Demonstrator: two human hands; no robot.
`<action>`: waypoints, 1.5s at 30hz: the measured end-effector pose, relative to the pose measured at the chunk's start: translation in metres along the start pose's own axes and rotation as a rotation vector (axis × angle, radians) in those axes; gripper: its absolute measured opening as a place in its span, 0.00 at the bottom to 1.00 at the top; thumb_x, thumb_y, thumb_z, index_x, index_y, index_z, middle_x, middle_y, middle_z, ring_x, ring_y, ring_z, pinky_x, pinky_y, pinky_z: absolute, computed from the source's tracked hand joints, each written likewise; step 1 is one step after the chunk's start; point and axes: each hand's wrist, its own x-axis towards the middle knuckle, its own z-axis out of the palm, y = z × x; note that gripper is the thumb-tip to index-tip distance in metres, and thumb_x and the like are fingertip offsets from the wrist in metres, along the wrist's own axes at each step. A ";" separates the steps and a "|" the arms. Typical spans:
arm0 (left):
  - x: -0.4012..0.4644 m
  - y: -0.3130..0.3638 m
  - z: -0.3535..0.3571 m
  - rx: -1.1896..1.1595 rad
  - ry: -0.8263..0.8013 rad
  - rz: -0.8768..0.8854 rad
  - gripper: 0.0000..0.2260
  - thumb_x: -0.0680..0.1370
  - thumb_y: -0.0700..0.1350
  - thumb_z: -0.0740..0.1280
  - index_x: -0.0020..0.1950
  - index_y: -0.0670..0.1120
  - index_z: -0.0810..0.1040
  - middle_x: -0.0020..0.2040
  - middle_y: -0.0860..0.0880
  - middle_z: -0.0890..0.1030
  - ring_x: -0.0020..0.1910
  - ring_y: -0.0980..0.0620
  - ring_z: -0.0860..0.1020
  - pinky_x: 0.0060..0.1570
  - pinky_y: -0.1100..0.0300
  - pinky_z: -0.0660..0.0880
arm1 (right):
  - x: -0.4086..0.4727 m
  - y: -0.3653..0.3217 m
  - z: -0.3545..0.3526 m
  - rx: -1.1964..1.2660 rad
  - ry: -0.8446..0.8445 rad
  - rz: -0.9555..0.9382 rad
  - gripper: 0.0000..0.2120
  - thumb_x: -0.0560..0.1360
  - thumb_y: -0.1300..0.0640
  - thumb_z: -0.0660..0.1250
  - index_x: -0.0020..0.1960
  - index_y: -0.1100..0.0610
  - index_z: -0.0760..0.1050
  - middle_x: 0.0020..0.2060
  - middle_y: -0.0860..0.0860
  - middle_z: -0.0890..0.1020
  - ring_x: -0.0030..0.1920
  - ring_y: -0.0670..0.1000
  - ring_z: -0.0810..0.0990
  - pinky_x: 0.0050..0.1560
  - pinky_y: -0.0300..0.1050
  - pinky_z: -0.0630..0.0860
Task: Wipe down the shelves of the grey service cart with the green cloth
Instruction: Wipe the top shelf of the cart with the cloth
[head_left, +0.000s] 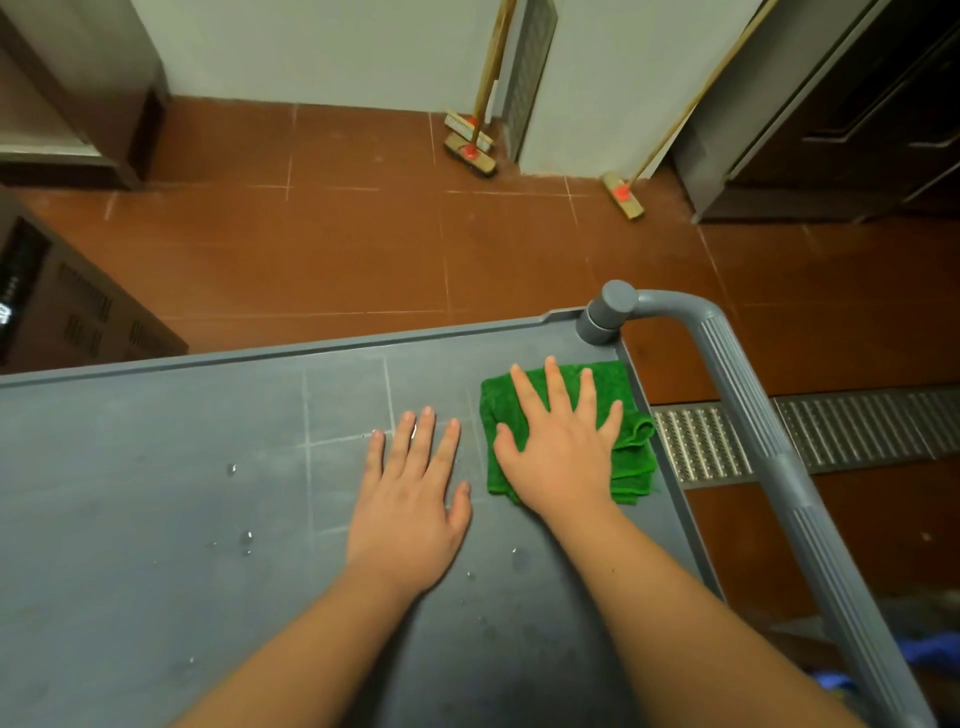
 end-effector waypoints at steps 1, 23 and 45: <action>0.000 0.000 0.000 -0.006 0.000 -0.002 0.29 0.79 0.57 0.54 0.79 0.49 0.57 0.79 0.45 0.57 0.78 0.45 0.52 0.75 0.42 0.50 | 0.000 -0.003 0.001 0.016 0.019 0.027 0.34 0.75 0.36 0.51 0.79 0.39 0.48 0.81 0.48 0.51 0.80 0.61 0.44 0.73 0.72 0.45; -0.001 0.000 -0.001 -0.044 -0.005 0.005 0.30 0.78 0.57 0.55 0.79 0.50 0.57 0.79 0.46 0.57 0.78 0.45 0.53 0.75 0.42 0.49 | -0.011 0.043 0.005 -0.058 0.076 -0.084 0.33 0.76 0.32 0.51 0.79 0.36 0.50 0.80 0.47 0.54 0.79 0.63 0.48 0.74 0.71 0.49; -0.069 -0.172 -0.054 -0.076 0.004 -0.289 0.29 0.76 0.53 0.51 0.77 0.48 0.60 0.77 0.44 0.61 0.77 0.42 0.54 0.75 0.44 0.51 | -0.031 -0.106 0.024 -0.010 0.097 0.105 0.36 0.74 0.32 0.44 0.80 0.40 0.52 0.80 0.47 0.54 0.79 0.62 0.50 0.74 0.69 0.50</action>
